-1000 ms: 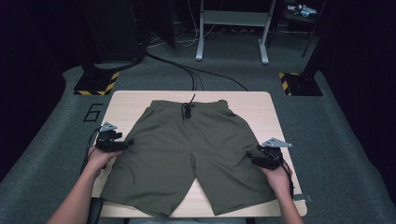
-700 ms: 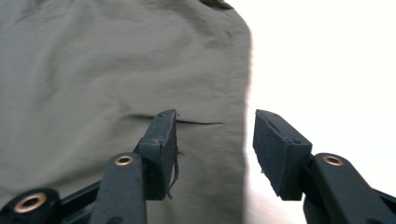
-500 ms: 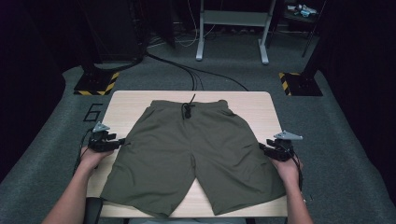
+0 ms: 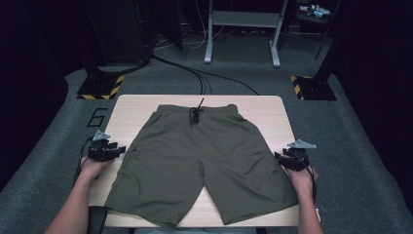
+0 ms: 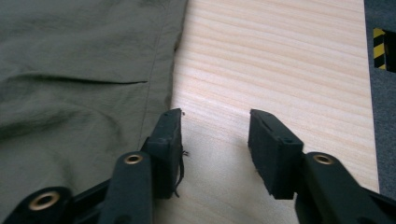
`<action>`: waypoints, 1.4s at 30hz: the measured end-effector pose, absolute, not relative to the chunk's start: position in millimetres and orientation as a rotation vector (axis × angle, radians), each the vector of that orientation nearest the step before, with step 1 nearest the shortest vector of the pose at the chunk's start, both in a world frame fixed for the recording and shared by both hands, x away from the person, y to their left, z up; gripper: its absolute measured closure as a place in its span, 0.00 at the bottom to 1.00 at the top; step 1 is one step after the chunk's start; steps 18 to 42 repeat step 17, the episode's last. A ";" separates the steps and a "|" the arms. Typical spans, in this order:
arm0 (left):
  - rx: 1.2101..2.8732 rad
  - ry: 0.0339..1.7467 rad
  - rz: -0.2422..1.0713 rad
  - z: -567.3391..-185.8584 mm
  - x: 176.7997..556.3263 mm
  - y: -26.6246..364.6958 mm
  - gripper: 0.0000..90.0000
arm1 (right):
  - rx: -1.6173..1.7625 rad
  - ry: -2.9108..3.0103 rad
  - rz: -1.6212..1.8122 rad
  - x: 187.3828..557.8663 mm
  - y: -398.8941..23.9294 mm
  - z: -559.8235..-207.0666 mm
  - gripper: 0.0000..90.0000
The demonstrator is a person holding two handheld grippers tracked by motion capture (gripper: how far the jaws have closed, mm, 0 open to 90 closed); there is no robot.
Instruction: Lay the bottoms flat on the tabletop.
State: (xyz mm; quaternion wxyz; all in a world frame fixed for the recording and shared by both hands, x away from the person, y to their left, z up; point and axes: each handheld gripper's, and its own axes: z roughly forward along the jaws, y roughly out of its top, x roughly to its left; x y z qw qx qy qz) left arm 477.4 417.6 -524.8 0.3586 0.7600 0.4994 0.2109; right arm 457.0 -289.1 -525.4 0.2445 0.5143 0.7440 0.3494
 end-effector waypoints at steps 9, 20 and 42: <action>1.978 1.230 0.569 -528.1 474.1 412.9 0.47 | 1.379 2.082 0.962 459.2 -288.8 -526.2 0.34; 1.986 1.224 0.560 -527.8 473.9 412.5 0.45 | 1.401 2.083 0.961 458.1 -287.3 -526.0 0.32; 1.986 1.224 0.560 -527.8 473.9 412.5 0.45 | 1.401 2.083 0.961 458.1 -287.3 -526.0 0.32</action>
